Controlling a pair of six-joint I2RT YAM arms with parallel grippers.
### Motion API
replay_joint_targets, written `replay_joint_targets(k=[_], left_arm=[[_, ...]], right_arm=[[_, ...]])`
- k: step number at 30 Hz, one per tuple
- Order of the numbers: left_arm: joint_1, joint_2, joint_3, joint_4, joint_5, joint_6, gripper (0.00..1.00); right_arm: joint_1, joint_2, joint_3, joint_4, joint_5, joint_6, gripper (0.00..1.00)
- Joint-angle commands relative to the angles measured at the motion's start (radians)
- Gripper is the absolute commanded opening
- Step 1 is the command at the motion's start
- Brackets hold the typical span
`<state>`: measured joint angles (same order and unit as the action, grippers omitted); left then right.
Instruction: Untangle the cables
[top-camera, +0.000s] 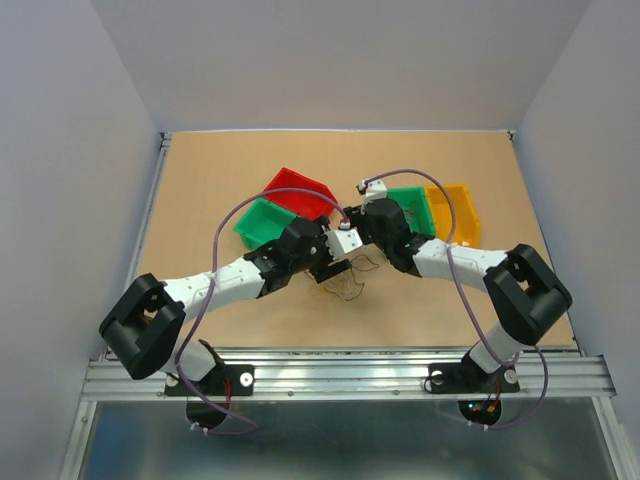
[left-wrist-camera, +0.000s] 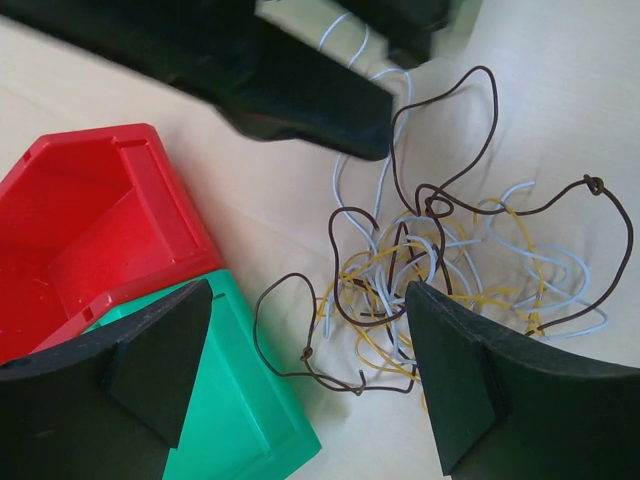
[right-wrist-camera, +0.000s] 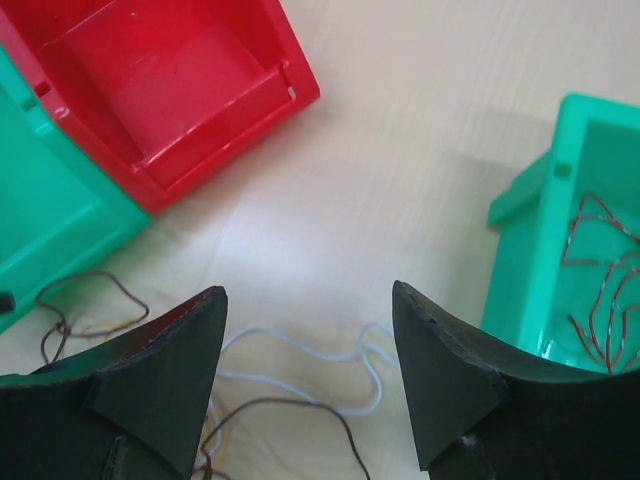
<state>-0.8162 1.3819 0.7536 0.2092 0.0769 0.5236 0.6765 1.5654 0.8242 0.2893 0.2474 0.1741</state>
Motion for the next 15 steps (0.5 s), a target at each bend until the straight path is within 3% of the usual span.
replay_joint_targets(k=[1, 15], left_arm=[[0.002, 0.035, 0.05, 0.022, 0.001, 0.007, 0.89], [0.002, 0.06, 0.058, 0.01, 0.008, 0.029, 0.89]], right_arm=[[0.008, 0.083, 0.133, -0.064, 0.055, -0.044, 0.73], [-0.025, 0.148, 0.15, -0.171, 0.076, -0.021, 0.77]])
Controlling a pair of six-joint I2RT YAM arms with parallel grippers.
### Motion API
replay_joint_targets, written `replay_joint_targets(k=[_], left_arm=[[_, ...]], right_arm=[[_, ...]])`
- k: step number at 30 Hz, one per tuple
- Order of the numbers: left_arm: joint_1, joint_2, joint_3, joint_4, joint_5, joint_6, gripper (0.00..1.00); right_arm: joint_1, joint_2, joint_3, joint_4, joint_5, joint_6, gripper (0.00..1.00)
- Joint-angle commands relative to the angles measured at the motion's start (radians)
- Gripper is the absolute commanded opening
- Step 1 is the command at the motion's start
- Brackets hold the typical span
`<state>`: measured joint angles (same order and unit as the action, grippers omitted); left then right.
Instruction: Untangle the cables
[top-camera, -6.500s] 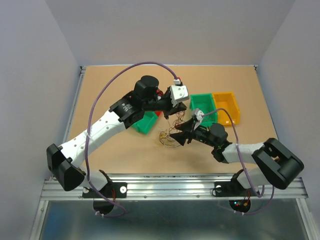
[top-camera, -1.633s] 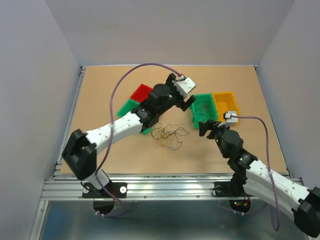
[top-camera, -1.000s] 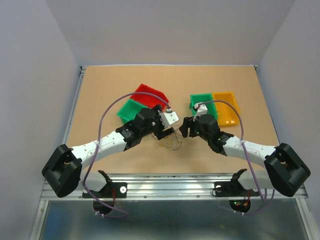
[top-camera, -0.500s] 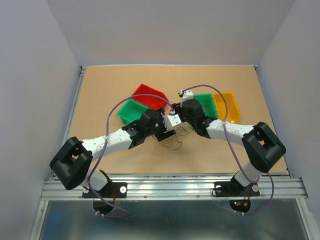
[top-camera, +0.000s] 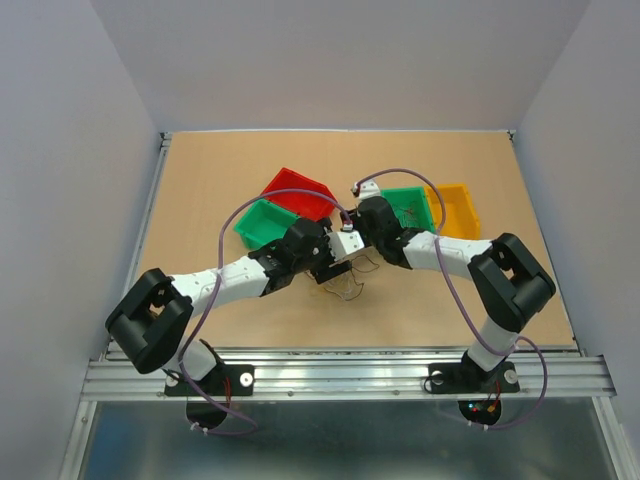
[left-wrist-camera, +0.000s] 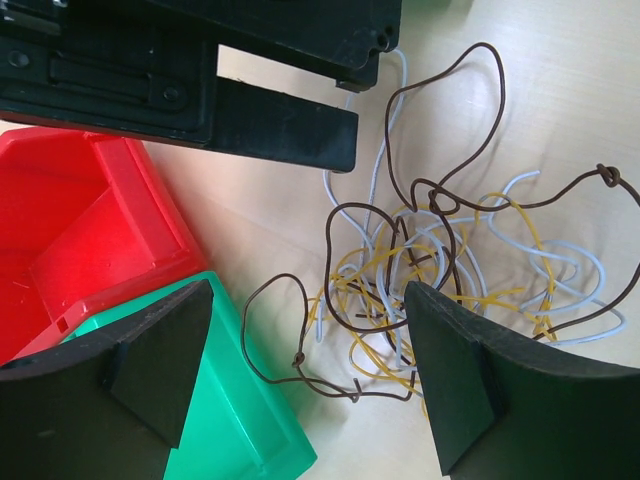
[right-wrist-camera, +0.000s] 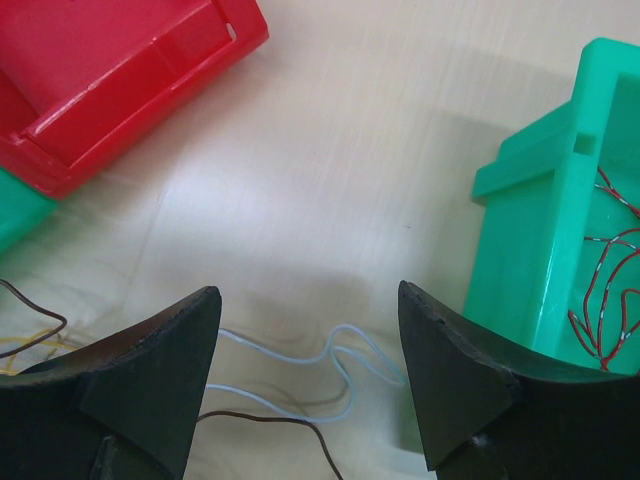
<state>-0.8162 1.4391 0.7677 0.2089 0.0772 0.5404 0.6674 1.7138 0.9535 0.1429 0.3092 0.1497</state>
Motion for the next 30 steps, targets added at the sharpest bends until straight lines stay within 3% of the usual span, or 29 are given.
replay_joint_targets(k=[1, 9, 23, 29, 30], left_arm=[[0.002, 0.006, 0.044, 0.011, 0.007, 0.013, 0.89], [0.002, 0.012, 0.05, 0.0, 0.009, 0.015, 0.89], [0.002, 0.02, 0.058, -0.014, 0.012, 0.013, 0.88], [0.002, 0.027, 0.062, -0.022, 0.013, 0.016, 0.88], [0.0, 0.029, 0.064, -0.022, 0.013, 0.016, 0.89]], right_arm=[[-0.02, -0.003, 0.015, -0.026, 0.01, 0.004, 0.77], [-0.026, -0.031, -0.019, -0.037, -0.008, 0.007, 0.74], [-0.025, -0.062, -0.045, -0.097, -0.082, 0.01, 0.43], [-0.026, -0.095, -0.064, -0.131, -0.078, 0.004, 0.41], [-0.026, -0.098, -0.064, -0.135, -0.064, 0.004, 0.36]])
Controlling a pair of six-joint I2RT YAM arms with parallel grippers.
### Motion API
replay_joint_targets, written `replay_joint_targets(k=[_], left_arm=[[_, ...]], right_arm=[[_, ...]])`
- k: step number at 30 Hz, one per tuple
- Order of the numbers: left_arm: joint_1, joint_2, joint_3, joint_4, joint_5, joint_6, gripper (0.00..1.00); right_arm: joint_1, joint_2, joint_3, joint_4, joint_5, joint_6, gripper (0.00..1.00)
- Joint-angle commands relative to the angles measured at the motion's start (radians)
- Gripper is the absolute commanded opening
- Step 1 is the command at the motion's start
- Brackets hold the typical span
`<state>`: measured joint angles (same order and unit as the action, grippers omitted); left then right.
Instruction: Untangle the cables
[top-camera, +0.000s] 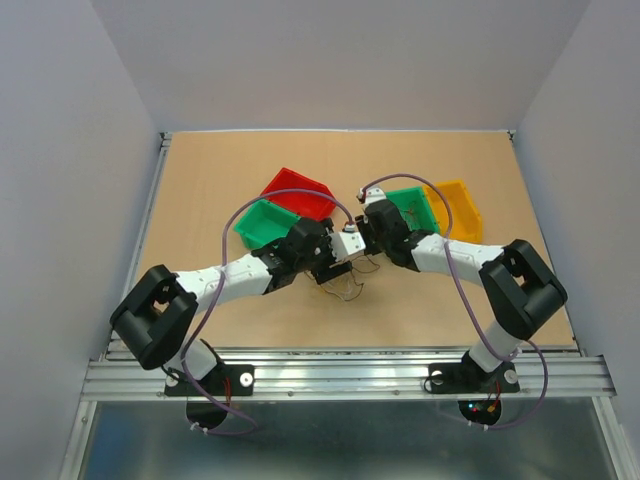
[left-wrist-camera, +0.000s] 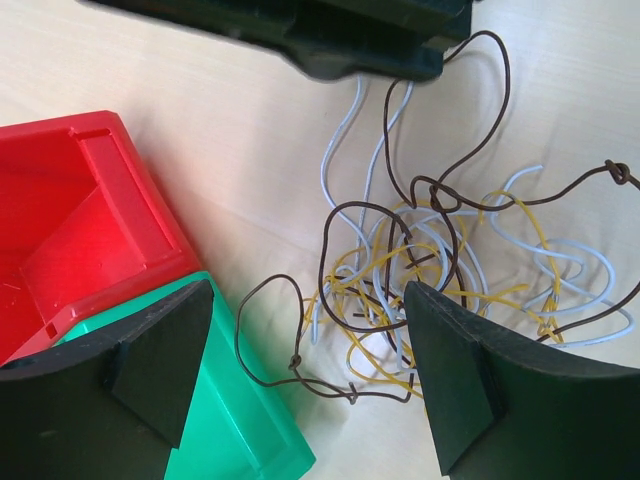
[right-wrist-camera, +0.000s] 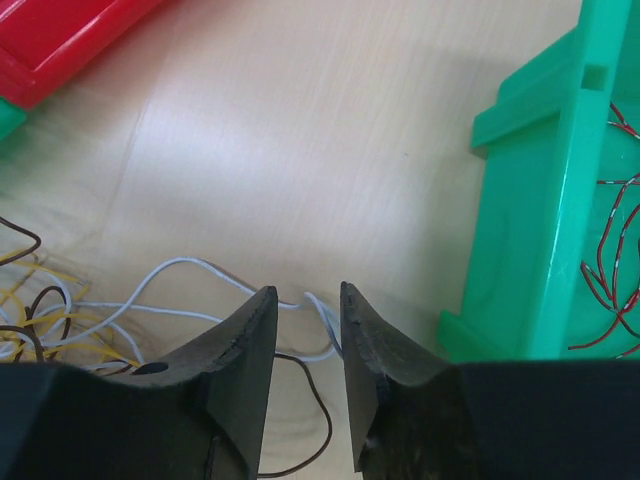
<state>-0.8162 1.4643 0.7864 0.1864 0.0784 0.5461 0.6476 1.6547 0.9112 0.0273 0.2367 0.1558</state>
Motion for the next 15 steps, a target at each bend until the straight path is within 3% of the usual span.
replay_joint_targets(k=[1, 8, 15], left_arm=[[0.002, 0.005, 0.045, -0.001, 0.012, 0.009, 0.89], [0.002, 0.008, 0.048, -0.007, 0.014, 0.011, 0.88], [0.002, 0.005, 0.05, -0.008, 0.012, 0.011, 0.88]], right_arm=[[-0.005, -0.041, -0.026, -0.024, 0.016, -0.002, 0.33], [-0.006, -0.026, -0.015, -0.052, 0.001, -0.004, 0.01], [-0.006, -0.079, -0.024, -0.041, -0.005, 0.011, 0.01]])
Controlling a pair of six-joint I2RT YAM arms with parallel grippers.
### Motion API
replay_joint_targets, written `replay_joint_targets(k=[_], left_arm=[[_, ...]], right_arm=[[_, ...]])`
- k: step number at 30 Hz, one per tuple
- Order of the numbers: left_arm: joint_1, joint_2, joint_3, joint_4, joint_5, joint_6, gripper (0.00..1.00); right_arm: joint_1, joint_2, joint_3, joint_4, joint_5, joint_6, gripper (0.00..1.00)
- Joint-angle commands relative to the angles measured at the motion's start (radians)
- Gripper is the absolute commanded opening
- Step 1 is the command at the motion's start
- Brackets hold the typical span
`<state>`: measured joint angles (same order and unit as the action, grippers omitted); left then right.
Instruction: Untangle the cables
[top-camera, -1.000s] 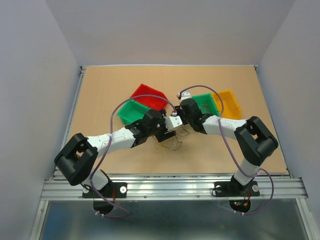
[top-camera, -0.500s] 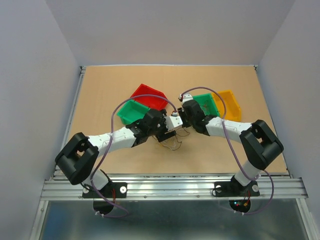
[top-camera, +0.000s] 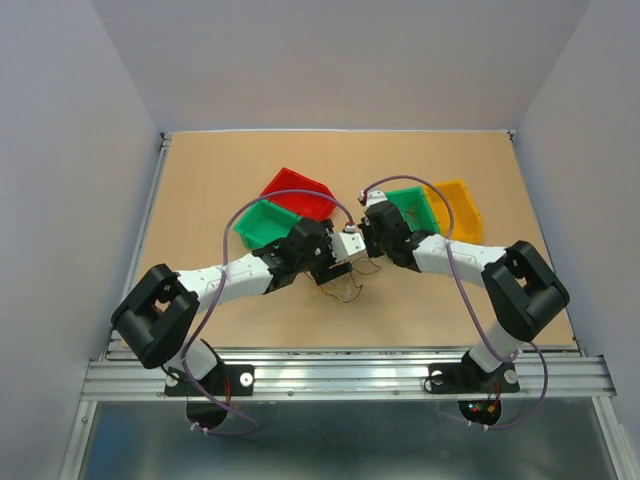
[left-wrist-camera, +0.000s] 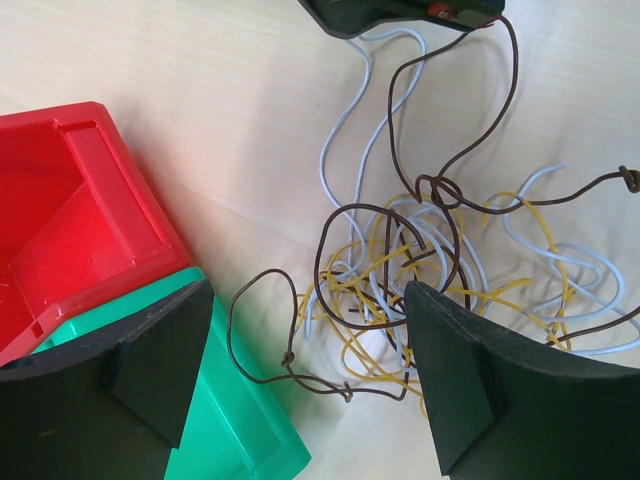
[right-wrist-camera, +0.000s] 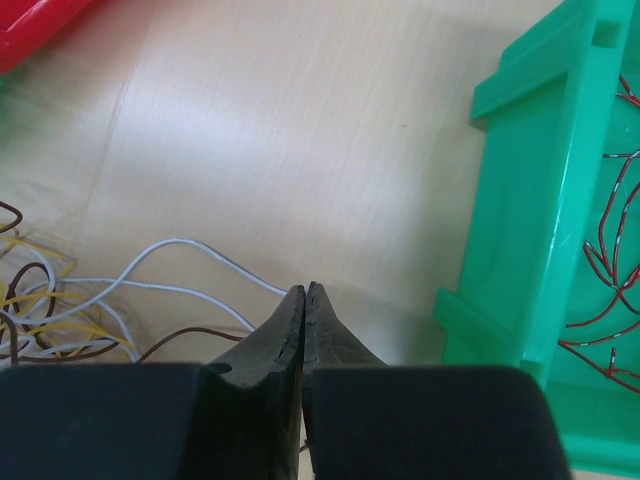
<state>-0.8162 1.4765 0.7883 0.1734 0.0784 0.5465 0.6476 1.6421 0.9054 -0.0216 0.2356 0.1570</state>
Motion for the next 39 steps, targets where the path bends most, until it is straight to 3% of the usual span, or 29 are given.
replay_joint_targets(k=[1, 16, 24, 30, 39], left_arm=[[0.002, -0.005, 0.048, 0.005, 0.011, 0.009, 0.88], [0.017, -0.062, 0.026, 0.057, -0.032, -0.029, 0.88], [0.112, -0.116, 0.02, 0.126, -0.037, -0.112, 0.88], [0.281, -0.199, -0.006, 0.205, 0.127, -0.197, 0.88], [0.308, -0.37, -0.136, 0.36, 0.234, -0.224, 0.89]], right_arm=[[-0.005, -0.077, -0.02, 0.009, -0.001, 0.013, 0.01], [-0.006, -0.427, -0.048, 0.081, -0.076, 0.05, 0.0], [-0.006, -0.639, 0.044, 0.081, -0.197, 0.061, 0.01], [-0.006, -0.66, 0.194, 0.087, -0.289, 0.068, 0.0], [-0.006, -0.594, 0.392, 0.107, -0.305, 0.085, 0.01]])
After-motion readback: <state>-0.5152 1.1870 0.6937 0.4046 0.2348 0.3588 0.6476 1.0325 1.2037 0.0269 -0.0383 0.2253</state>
